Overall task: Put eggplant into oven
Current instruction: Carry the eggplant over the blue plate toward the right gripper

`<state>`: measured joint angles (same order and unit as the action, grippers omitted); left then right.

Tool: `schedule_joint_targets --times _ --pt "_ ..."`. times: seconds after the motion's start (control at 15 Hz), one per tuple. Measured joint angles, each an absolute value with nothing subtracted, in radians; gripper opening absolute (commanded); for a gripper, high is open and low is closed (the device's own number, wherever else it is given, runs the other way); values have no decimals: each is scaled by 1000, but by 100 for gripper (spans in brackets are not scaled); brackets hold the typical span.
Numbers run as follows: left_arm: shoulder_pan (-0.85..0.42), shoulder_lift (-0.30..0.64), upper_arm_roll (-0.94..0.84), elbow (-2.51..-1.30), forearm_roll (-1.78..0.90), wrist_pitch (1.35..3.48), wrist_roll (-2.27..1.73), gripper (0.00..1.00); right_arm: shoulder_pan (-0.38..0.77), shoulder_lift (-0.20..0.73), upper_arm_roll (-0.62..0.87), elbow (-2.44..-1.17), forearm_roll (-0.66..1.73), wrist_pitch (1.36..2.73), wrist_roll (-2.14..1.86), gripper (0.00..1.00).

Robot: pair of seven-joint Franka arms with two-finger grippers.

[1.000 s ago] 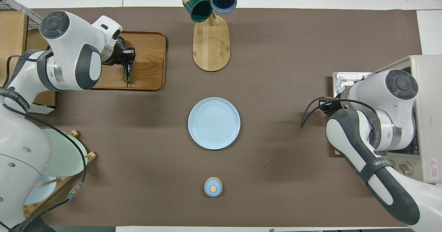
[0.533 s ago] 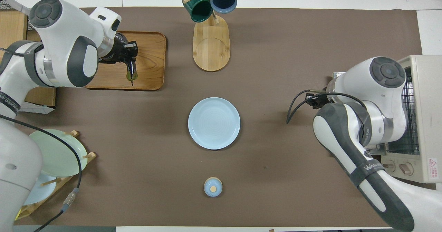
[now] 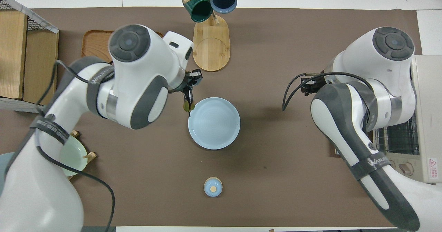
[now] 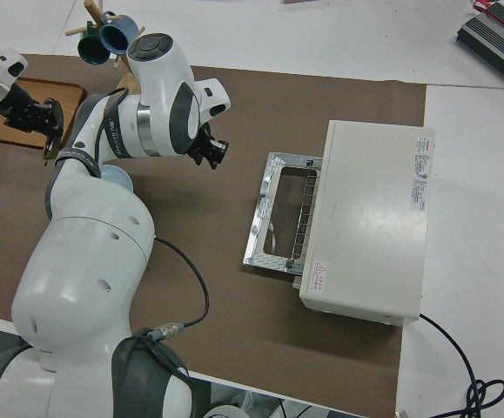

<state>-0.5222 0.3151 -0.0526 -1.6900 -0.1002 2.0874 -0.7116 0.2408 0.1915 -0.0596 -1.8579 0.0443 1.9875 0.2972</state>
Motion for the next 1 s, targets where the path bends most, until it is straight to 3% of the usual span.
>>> schedule_joint_targets --times 0.27,0.6,0.67,0.73,1.0 --pt "-631 311 -52 -1896 -100 2313 -747 0 246 198 -60 -1857 44 1988 297 46" --pt "-638 330 -43 -1927 -100 2347 -747 0 246 199 -59 -1857 44 1988 297 49" --pt "-638 330 -43 -1927 -100 2347 -746 42 246 200 -59 -1857 44 1988 297 49" --pt "-638 330 -43 -1927 -100 2347 -745 97 246 200 -59 -1857 44 1988 297 49" --pt "-641 330 -43 -1926 -100 2346 -743 100 258 201 -59 -1857 44 1988 297 49"
